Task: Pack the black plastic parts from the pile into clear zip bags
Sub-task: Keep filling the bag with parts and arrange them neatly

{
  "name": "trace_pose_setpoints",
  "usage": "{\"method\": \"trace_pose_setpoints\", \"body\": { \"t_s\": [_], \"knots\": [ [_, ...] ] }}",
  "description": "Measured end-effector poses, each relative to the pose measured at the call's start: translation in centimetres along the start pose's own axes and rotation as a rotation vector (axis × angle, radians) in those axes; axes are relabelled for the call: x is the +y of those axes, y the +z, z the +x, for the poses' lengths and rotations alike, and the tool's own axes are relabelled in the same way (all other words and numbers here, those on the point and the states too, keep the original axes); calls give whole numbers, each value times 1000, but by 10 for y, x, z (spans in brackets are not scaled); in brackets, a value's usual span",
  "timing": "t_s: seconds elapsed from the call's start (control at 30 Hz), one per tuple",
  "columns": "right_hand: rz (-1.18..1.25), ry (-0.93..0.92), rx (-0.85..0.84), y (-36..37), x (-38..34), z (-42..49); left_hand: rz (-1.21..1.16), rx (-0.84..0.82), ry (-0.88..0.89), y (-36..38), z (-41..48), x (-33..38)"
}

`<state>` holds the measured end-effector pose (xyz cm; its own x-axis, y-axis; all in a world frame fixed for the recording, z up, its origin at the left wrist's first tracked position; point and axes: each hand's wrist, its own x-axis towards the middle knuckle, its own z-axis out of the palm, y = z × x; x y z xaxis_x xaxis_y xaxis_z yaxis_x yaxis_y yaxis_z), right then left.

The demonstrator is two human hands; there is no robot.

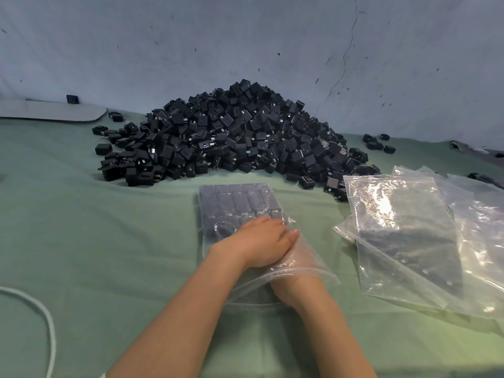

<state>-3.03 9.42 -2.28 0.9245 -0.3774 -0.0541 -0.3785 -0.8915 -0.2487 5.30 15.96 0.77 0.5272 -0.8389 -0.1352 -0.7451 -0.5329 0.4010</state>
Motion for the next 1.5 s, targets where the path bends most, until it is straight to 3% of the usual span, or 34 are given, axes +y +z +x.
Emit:
{"method": "trace_pose_setpoints", "body": {
  "t_s": [0.07, 0.13, 0.23, 0.33, 0.4, 0.47, 0.6, 0.87, 1.17, 1.5],
  "knots": [
    [60, -143, 30, -9, 3, -21, -79, -6, 43, 0, -1, 1],
    [89, -252, -92, -22, 7, -49, -79, -15, 48, 3, -2, 0],
    [270, -270, -223, -53, 11, -63, -76, -17, 72, 9, -8, -3],
    [581, -212, -18, -75, 8, -50, -320, 159, 58, 9, -16, -11],
    [587, -113, 249, -76, 8, -23, -336, 451, -16, 5, -20, -23],
    [517, -1, 374, -69, 9, 7, -253, 673, -168, 4, -24, -42],
    [354, 100, 211, -42, 13, 52, -291, 493, -534, 7, -37, -74],
    [295, 112, 262, -11, 12, 63, -356, 583, -459, 12, -29, -68],
    [305, 100, 327, -4, 13, 64, -263, 606, -454, 8, -32, -71],
    [372, 83, 352, 1, 16, 64, -335, 583, -403, 7, -37, -75]
  ]
}}
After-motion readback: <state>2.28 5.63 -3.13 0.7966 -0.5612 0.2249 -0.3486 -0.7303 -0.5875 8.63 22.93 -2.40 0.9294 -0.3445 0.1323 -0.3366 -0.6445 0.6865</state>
